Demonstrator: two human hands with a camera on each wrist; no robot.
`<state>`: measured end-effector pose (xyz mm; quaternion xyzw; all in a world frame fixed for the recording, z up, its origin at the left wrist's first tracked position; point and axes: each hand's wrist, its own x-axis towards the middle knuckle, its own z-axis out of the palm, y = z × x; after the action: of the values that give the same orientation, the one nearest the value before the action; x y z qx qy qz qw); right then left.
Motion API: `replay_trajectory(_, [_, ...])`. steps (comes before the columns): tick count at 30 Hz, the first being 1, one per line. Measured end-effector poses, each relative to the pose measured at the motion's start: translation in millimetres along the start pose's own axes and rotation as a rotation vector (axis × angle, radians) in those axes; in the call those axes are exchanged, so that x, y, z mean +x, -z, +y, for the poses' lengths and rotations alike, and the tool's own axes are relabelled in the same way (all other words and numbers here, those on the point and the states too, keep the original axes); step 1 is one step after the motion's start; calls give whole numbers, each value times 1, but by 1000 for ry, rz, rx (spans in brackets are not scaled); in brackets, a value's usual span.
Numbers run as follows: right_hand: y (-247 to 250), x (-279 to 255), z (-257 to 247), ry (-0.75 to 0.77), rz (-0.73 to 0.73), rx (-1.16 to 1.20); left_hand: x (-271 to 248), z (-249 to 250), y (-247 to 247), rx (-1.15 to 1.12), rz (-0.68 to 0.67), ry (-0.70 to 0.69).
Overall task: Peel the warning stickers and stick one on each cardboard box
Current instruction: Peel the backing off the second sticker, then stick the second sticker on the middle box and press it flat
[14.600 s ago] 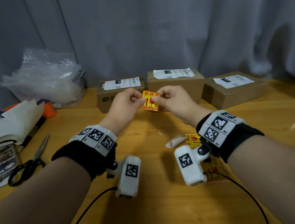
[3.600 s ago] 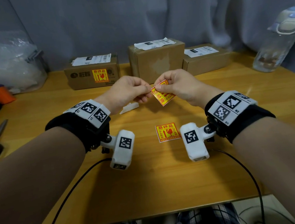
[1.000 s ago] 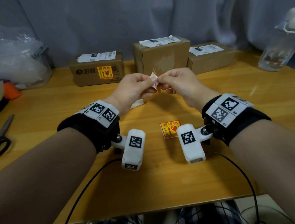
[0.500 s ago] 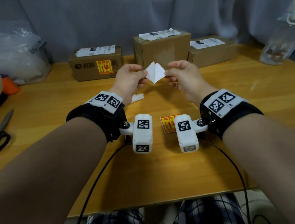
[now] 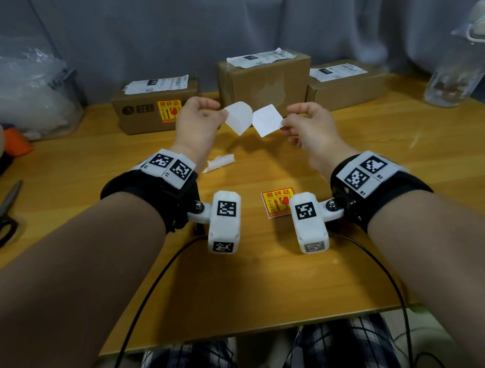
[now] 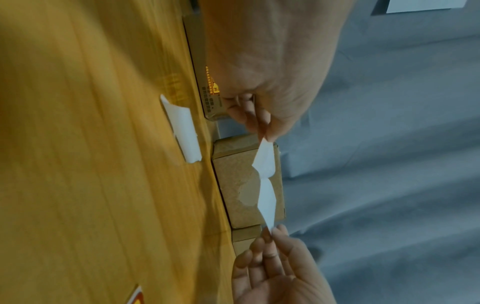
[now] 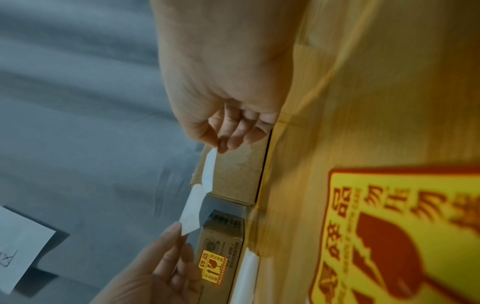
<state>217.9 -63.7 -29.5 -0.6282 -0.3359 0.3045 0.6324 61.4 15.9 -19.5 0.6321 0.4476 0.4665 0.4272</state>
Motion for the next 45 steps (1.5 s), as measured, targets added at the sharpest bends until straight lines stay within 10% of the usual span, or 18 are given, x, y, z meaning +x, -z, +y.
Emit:
replay_trajectory(8, [6, 1, -3, 9, 50, -25, 4, 9, 6, 174, 34, -227])
replay_trajectory(13, [7, -1, -5, 23, 40, -57, -5, 9, -2, 681, -304, -455])
replay_trajectory(19, [9, -1, -3, 2, 33, -69, -14, 7, -4, 856, -686, -311])
replay_trajectory(35, [2, -1, -12, -35, -28, -3, -18, 17, -9, 853, -174, -712])
replay_trajectory(45, [9, 12, -22, 40, -320, -104, 3, 18, -13, 550, -279, -327])
